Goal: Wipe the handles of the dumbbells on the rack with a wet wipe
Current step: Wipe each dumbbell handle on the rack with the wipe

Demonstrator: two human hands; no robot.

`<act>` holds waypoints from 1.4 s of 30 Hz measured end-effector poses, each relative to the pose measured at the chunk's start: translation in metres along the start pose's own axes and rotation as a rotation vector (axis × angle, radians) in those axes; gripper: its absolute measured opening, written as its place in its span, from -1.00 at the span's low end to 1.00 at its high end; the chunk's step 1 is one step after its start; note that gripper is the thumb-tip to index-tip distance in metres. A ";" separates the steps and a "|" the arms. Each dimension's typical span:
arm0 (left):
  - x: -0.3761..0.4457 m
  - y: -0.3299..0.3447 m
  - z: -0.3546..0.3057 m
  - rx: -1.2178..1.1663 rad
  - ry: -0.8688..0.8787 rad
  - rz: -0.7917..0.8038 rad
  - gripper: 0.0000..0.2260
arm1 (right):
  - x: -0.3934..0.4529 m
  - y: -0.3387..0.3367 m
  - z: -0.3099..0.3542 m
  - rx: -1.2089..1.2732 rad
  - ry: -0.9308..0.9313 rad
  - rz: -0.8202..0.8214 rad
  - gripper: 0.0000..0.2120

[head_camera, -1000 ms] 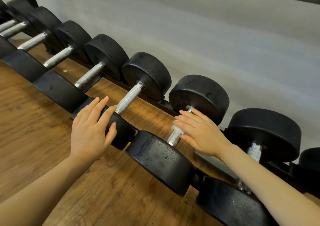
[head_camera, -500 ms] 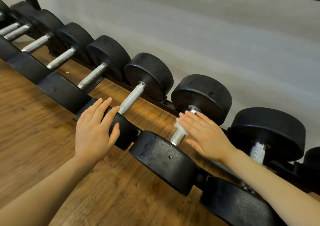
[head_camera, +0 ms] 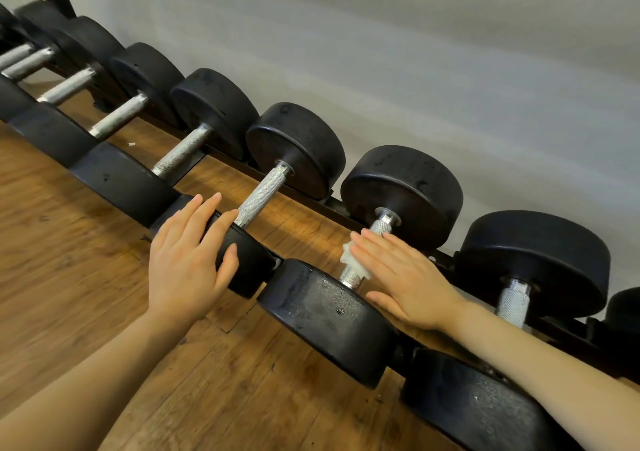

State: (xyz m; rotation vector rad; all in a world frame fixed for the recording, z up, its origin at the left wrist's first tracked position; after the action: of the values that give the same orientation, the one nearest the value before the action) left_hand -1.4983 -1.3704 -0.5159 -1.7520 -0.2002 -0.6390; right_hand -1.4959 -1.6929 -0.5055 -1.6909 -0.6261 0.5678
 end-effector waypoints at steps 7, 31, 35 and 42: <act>0.000 0.001 0.000 -0.012 -0.012 0.002 -0.56 | -0.004 0.000 -0.007 0.085 0.084 -0.029 -0.32; -0.001 -0.001 -0.003 -0.005 -0.015 -0.003 -0.56 | -0.010 0.024 0.012 0.041 0.096 -0.113 -0.28; -0.001 0.000 -0.002 -0.005 -0.015 0.005 -0.55 | -0.007 0.020 0.009 0.111 0.128 -0.200 -0.40; 0.001 0.002 0.000 0.005 0.014 -0.020 -0.55 | 0.003 0.013 0.000 0.322 0.198 -0.462 -0.66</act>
State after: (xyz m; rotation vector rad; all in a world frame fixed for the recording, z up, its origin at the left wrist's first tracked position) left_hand -1.4970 -1.3712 -0.5169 -1.7426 -0.2098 -0.6641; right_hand -1.4927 -1.6930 -0.5184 -1.2269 -0.7106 0.1558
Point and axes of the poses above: each hand's wrist, its own x-axis towards the middle knuckle, its own y-axis out of the palm, z = x × y, the point moved 2 cm from there along x, towards the middle knuckle, and after that the axes turned 13 degrees about z, right-handed, at the moved point
